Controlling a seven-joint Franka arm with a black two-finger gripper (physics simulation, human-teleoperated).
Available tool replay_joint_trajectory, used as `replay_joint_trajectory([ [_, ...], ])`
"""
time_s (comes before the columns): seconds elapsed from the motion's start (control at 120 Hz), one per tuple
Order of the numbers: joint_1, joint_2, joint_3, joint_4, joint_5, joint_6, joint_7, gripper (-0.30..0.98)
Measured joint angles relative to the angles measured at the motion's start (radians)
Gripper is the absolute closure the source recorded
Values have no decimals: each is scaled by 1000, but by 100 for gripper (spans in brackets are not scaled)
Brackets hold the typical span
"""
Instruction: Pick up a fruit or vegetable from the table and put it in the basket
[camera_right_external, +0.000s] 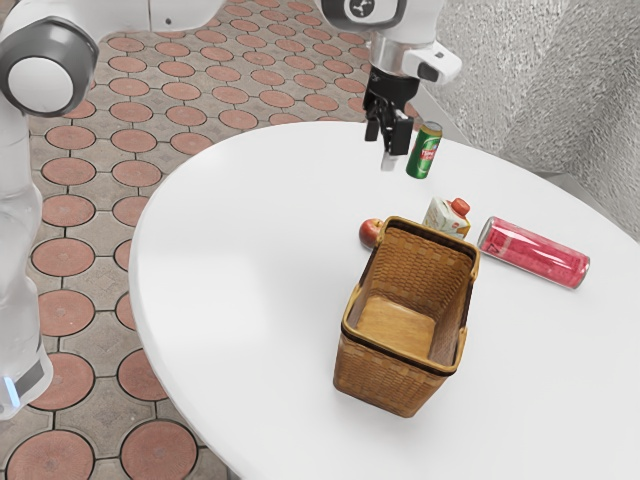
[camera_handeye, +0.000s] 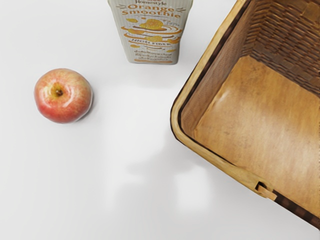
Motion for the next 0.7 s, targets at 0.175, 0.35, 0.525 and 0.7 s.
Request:
replay_joint_trajectory([
  [0.175,-12,0,0,0,-1,0,-1,0],
  [0.35,-59,-6,40,36,6,-14,-2,0],
  [0.525,-97,6,124,58,13,-27,-2,0],
  [0.7,36,90,171,59,8,-25,-1,0],
])
